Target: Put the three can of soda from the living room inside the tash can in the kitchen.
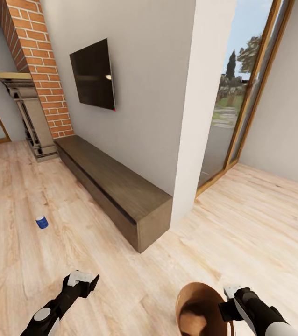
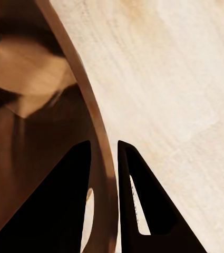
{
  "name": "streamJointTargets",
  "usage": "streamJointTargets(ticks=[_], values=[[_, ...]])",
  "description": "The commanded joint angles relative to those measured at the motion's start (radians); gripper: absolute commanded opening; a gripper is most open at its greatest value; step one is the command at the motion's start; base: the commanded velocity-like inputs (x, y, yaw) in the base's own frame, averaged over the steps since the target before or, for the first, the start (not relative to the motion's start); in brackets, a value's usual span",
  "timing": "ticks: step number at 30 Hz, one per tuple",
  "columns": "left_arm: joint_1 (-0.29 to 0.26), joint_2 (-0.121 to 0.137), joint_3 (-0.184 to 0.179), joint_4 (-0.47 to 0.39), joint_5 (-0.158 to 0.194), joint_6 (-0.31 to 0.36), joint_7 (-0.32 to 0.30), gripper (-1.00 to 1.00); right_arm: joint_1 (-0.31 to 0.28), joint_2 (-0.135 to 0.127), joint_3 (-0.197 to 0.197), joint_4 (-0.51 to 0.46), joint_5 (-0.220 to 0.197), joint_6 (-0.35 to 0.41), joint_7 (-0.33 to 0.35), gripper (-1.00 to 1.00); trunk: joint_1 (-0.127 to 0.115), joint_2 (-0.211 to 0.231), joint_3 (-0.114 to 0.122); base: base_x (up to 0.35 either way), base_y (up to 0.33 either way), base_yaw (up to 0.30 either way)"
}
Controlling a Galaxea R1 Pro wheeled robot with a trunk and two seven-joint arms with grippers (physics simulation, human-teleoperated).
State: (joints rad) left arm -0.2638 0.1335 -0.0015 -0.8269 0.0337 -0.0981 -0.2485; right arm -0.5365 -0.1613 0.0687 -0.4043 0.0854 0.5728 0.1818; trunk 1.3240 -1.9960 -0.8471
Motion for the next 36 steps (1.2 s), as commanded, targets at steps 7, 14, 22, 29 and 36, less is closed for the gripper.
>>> streamJointTargets(ticks=[7, 14, 22, 29, 36], values=[[0.000, 0.000, 0.000, 0.000, 0.000, 0.000, 0.000, 1.00, 0.000, 0.000, -0.001, -0.001, -0.010, 0.001, 0.002, -1.00, 0.000, 0.000, 0.000, 0.266, 0.207, 0.003], [0.000, 0.000, 0.000, 0.000, 0.000, 0.000, 0.000, 1.00, 0.000, 0.002, -0.001, -0.001, -0.009, 0.001, 0.002, -1.00, 0.000, 0.000, -0.002, 0.236, 0.216, 0.138], [0.000, 0.000, 0.000, 0.000, 0.000, 0.000, 0.000, 1.00, 0.000, 0.006, -0.001, -0.001, -0.009, 0.001, 0.001, -1.00, 0.000, 0.000, -0.007, 0.251, 0.200, 0.218], [0.000, 0.000, 0.000, 0.000, 0.000, 0.000, 0.000, 1.00, 0.000, 0.006, -0.001, -0.001, -0.009, 0.001, 0.002, -1.00, 0.000, 0.000, -0.012, 0.255, 0.197, 0.224], [0.000, 0.000, 0.000, 0.000, 0.000, 0.000, 0.000, 1.00, 0.000, 0.006, -0.001, 0.000, -0.009, -0.009, 0.003, -1.00, 0.000, 0.000, -0.017, 0.253, 0.199, 0.224]])
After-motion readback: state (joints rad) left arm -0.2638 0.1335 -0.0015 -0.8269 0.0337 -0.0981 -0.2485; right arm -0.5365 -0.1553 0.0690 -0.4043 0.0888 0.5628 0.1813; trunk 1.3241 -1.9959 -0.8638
